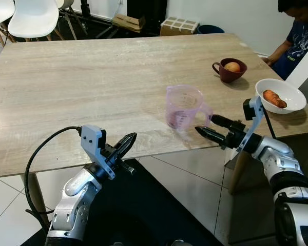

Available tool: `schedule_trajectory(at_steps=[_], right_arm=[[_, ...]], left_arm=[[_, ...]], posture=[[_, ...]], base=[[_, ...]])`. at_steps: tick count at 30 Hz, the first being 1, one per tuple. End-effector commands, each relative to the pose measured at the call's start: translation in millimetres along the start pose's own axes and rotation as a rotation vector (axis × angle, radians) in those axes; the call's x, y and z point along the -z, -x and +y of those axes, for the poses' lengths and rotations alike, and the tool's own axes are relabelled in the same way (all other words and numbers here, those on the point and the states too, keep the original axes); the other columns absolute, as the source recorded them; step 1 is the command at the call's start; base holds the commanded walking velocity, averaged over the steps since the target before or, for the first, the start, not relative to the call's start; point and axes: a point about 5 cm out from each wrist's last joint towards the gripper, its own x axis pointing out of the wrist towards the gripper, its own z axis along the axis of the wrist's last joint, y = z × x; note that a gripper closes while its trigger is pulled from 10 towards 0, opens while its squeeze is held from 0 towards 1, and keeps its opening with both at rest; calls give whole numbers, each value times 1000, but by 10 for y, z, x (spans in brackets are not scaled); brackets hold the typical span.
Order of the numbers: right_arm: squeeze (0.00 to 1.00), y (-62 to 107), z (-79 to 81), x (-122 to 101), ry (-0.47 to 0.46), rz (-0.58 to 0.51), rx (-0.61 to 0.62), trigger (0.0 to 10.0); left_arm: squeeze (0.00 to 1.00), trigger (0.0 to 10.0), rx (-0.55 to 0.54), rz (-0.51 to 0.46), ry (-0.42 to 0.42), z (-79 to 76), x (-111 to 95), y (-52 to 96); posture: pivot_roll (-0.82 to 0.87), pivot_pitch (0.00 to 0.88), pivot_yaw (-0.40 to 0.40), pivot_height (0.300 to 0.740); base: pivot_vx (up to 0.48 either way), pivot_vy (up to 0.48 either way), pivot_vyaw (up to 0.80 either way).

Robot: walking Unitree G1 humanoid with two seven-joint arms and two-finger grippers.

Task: Restocking fridge

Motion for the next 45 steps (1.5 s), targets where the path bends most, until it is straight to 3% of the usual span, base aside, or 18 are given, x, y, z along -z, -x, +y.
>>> schedule_trajectory(at_steps=[1, 5, 9, 13, 16, 19, 30, 34, 45], right_arm=[[0, 30, -16, -9, 21, -1, 26, 10000], [0, -41, 37, 10, 34, -31, 34, 10000], [0, -115, 172, 87, -7, -38, -44, 10000], [0, -120, 207, 94, -23, -40, -69, 10000], [0, -121, 376, 140, -34, -17, -172, 10000], [0, -123, 420, 143, -29, -16, -186, 10000], [0, -189, 331, 171, 152, 32, 170, 10000], [0, -186, 339, 185, 94, -45, 286, 10000], [0, -185, 287, 176, 23, -127, 418, 10000]], left_arm=[[0, 10000, -1, 32, 3, 17, 60, 59], [0, 10000, -2, 31, 5, 11, 66, 55], [0, 10000, 4, 30, 4, -2, 65, 49], [0, 10000, 4, 29, 3, -3, 64, 50], [0, 10000, 2, 29, 4, -3, 65, 56], [0, 10000, 3, 30, 5, -7, 69, 57], [0, 10000, -17, 34, -9, 24, 82, 28], [0, 10000, -13, 38, -6, 4, 98, 23], [0, 10000, -15, 38, -4, 7, 108, 14]], posture=[[-44, 122, -32, 740], [-43, 120, -32, 740], [-43, 114, -35, 740], [-43, 114, -36, 740], [-45, 116, -35, 740], [-47, 116, -33, 740], [-58, 122, -27, 740], [-61, 125, -23, 740], [-63, 129, -26, 740]], base=[[0, 0, 0], [0, 0, 0], [0, 0, 0], [0, 0, 0], [0, 0, 0], [0, 0, 0], [0, 0, 0], [0, 0, 0], [0, 0, 0]])
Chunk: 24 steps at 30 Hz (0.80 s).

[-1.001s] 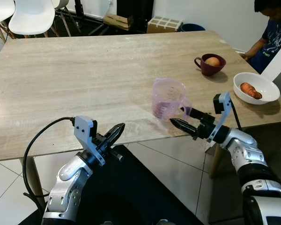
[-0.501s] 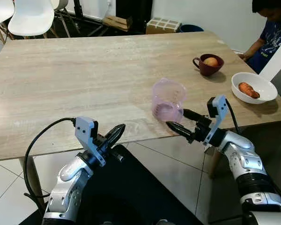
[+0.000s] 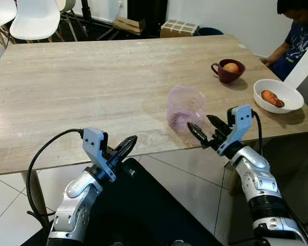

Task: Restocking fridge

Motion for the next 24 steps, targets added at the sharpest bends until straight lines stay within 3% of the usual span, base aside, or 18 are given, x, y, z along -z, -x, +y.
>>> schedule_trajectory(at_steps=[1, 4, 15, 24], right_arm=[[0, 14, -45, -8, -31, -25, 46, 10000], [0, -1, -58, -19, -52, -41, 68, 10000], [0, -105, 295, -98, -112, -113, -150, 10000], [0, -162, 369, -37, -65, -69, -159, 10000]], left_arm=[[0, 10000, -6, 18, -8, 7, 39, 7], [0, 10000, -7, 17, -8, 6, 42, 6], [0, 10000, -6, 16, -9, 10, 37, 7], [0, 10000, -11, 16, -9, 12, 40, 11]], posture=[[-63, 130, -27, 740], [-63, 129, -27, 740], [-60, 129, -31, 740], [-60, 129, -34, 740]], base=[[0, 0, 0], [0, 0, 0], [0, 0, 0], [0, 0, 0]])
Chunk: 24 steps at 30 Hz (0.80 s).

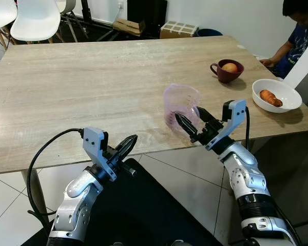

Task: Restocking fridge

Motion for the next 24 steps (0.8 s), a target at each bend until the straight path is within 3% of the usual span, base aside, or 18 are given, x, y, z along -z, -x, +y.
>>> schedule_trajectory(at_steps=[1, 9, 24], right_arm=[[0, 13, 5, 90, 34, 49, 14, 10000], [0, 6, -30, 177, 93, 95, 83, 10000], [0, 65, -380, 87, 143, 63, 366, 10000]], left_arm=[[0, 10000, -8, 23, -4, 15, 48, 24], [0, 10000, -10, 22, -5, 20, 47, 11], [0, 10000, -21, 26, -11, 51, 44, -5]], posture=[[-60, 130, -34, 740], [-59, 131, -34, 740], [-60, 130, -26, 740]], base=[[0, 0, 0], [0, 0, 0], [0, 0, 0]])
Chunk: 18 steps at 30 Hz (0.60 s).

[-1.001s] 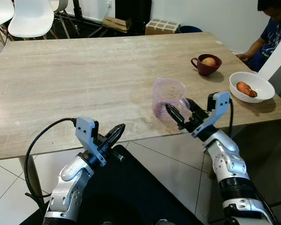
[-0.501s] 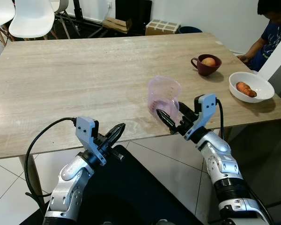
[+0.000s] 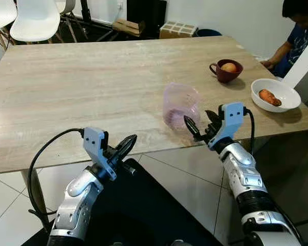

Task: Restocking fridge

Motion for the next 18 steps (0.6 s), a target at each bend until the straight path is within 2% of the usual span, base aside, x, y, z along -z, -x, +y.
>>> schedule_trajectory(at_steps=[1, 8, 12, 18], right_arm=[[0, 19, -80, -8, 2, -8, 39, 10000], [0, -6, -47, -12, 2, -17, 17, 10000], [0, -26, 102, -27, -47, -46, -112, 10000], [0, -30, 196, 16, -53, -20, -198, 10000]], left_arm=[[0, 10000, -9, 20, -14, 24, 30, 24], [0, 10000, -11, 20, -16, 26, 31, 29], [0, 10000, -10, 18, -16, 30, 25, 34], [0, 10000, -9, 23, -15, 29, 36, 34]], posture=[[-60, 130, -26, 740], [-57, 129, -27, 740], [-55, 130, -27, 740], [-54, 130, -28, 740]], base=[[0, 0, 0], [0, 0, 0], [0, 0, 0], [0, 0, 0]])
